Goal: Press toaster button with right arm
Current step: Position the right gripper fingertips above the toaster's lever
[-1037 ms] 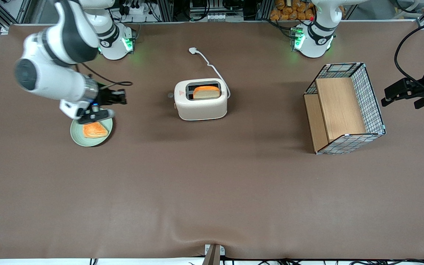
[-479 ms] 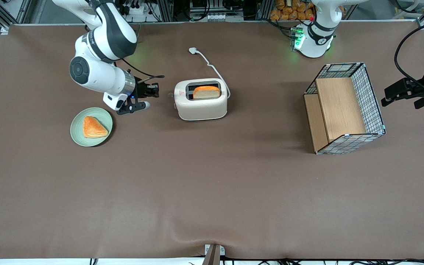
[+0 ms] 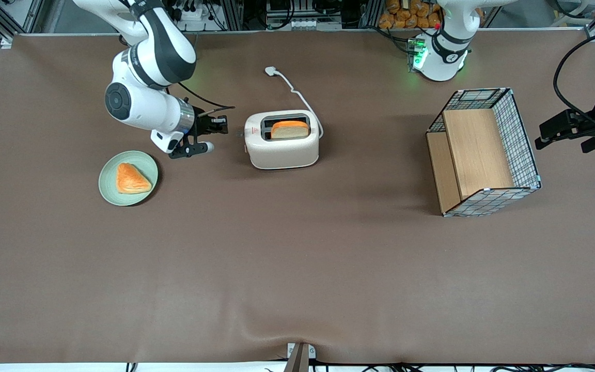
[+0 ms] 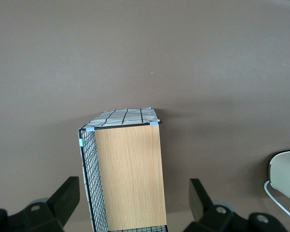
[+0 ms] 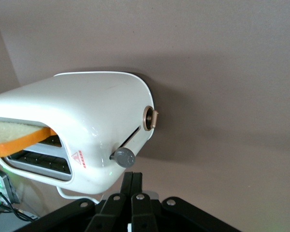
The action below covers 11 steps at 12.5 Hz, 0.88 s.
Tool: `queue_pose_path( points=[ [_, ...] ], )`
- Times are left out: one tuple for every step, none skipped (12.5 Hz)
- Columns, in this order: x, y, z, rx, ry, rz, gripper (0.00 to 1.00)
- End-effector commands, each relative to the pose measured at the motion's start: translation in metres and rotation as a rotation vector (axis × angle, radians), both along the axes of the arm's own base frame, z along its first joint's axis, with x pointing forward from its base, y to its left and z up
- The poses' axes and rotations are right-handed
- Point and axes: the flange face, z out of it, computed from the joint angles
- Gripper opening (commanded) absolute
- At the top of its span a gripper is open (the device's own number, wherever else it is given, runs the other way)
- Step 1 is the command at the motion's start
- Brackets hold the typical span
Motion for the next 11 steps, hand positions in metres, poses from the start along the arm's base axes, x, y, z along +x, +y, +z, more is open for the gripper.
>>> queue_pose_path(
  points=[
    [-0.006, 0.015, -0.015, 0.01, 0.0, -0.035, 0.0],
    [-0.005, 0.016, -0.019, 0.01, -0.004, -0.04, 0.0],
    [-0.006, 0.019, -0.022, 0.01, -0.004, -0.035, 0.0],
    [-0.007, 0.021, -0.023, 0.011, -0.005, -0.031, 0.0],
    [-0.008, 0.023, -0.024, 0.011, -0.004, -0.029, 0.0],
    [-0.008, 0.023, -0.026, 0.011, -0.001, -0.028, 0.0],
    [-0.009, 0.028, -0.029, 0.009, -0.005, -0.032, 0.0],
    [-0.011, 0.032, -0.032, 0.006, -0.007, -0.037, 0.0],
    [-0.01, 0.033, -0.035, 0.006, -0.008, -0.04, 0.0],
    [-0.01, 0.033, -0.036, 0.007, -0.012, -0.041, 0.0],
    [-0.01, 0.034, -0.035, 0.007, -0.016, -0.041, 0.0]
  ],
)
